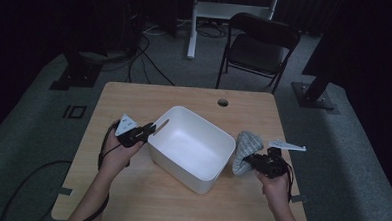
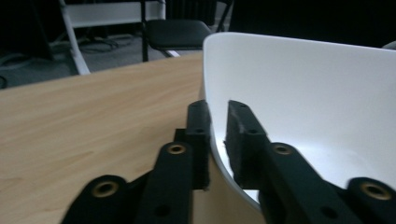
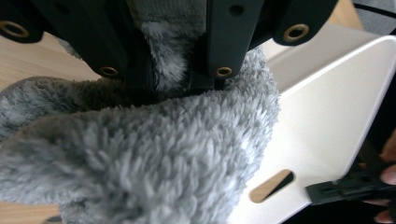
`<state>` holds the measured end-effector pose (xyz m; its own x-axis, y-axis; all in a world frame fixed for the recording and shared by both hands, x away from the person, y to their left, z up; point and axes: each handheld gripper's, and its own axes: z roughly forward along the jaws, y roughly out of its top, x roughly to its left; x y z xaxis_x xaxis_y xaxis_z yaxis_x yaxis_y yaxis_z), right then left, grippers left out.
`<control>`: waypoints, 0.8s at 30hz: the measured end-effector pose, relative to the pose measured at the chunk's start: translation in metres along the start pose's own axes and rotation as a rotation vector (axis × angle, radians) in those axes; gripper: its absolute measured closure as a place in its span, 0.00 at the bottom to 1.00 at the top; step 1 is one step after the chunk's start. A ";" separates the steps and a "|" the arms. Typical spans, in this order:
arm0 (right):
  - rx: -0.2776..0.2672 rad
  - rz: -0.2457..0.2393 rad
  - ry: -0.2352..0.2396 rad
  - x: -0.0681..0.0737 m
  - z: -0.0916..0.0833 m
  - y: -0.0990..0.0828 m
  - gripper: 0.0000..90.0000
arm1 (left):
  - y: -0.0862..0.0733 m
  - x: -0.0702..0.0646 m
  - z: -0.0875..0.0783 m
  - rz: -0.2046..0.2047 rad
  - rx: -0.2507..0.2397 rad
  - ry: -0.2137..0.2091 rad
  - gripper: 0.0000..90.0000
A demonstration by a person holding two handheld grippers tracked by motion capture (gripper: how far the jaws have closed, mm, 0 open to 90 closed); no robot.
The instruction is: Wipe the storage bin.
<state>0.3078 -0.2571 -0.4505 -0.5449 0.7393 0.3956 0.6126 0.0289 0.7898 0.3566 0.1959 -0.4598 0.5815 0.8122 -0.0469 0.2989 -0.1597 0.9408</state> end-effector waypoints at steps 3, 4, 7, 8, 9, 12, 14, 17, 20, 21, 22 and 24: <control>-0.005 -0.021 0.024 0.011 0.001 0.003 0.85 | -0.001 -0.001 0.000 -0.004 -0.010 0.005 0.91; -0.004 -0.032 0.022 0.013 0.002 0.004 0.85 | -0.001 -0.001 0.001 -0.013 -0.010 0.003 0.92; -0.004 -0.051 -0.003 0.017 0.006 0.005 0.85 | 0.001 0.000 0.001 -0.014 0.004 -0.004 0.92; -0.007 -0.046 -0.008 0.016 0.007 0.006 0.85 | 0.001 0.000 0.001 -0.015 0.007 -0.006 0.92; -0.008 -0.037 -0.010 0.016 0.008 0.006 0.85 | 0.001 0.001 0.001 -0.020 0.010 -0.009 0.92; -0.011 -0.043 -0.031 0.017 0.011 0.006 0.86 | 0.000 0.002 0.001 -0.042 0.006 -0.018 0.92; -0.009 -0.046 -0.040 0.018 0.011 0.007 0.86 | 0.001 0.001 0.001 -0.032 0.010 -0.017 0.91; -0.015 -0.047 -0.048 0.018 0.013 0.006 0.86 | 0.001 0.001 0.000 -0.021 0.011 -0.016 0.91; -0.021 -0.044 -0.052 0.018 0.013 0.005 0.86 | 0.000 0.001 0.001 -0.024 0.008 -0.015 0.92; -0.022 -0.043 -0.053 0.017 0.013 0.005 0.86 | 0.000 0.000 0.001 -0.020 0.010 -0.010 0.92; -0.025 -0.041 -0.054 0.017 0.014 0.004 0.86 | 0.001 0.000 0.002 -0.015 0.014 -0.007 0.92; -0.023 -0.041 -0.058 0.017 0.014 0.004 0.86 | 0.000 -0.001 0.003 -0.019 0.013 -0.007 0.92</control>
<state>0.3089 -0.2347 -0.4473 -0.5350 0.7754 0.3355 0.5765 0.0447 0.8159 0.3584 0.1930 -0.4605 0.5806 0.8114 -0.0667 0.3194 -0.1516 0.9354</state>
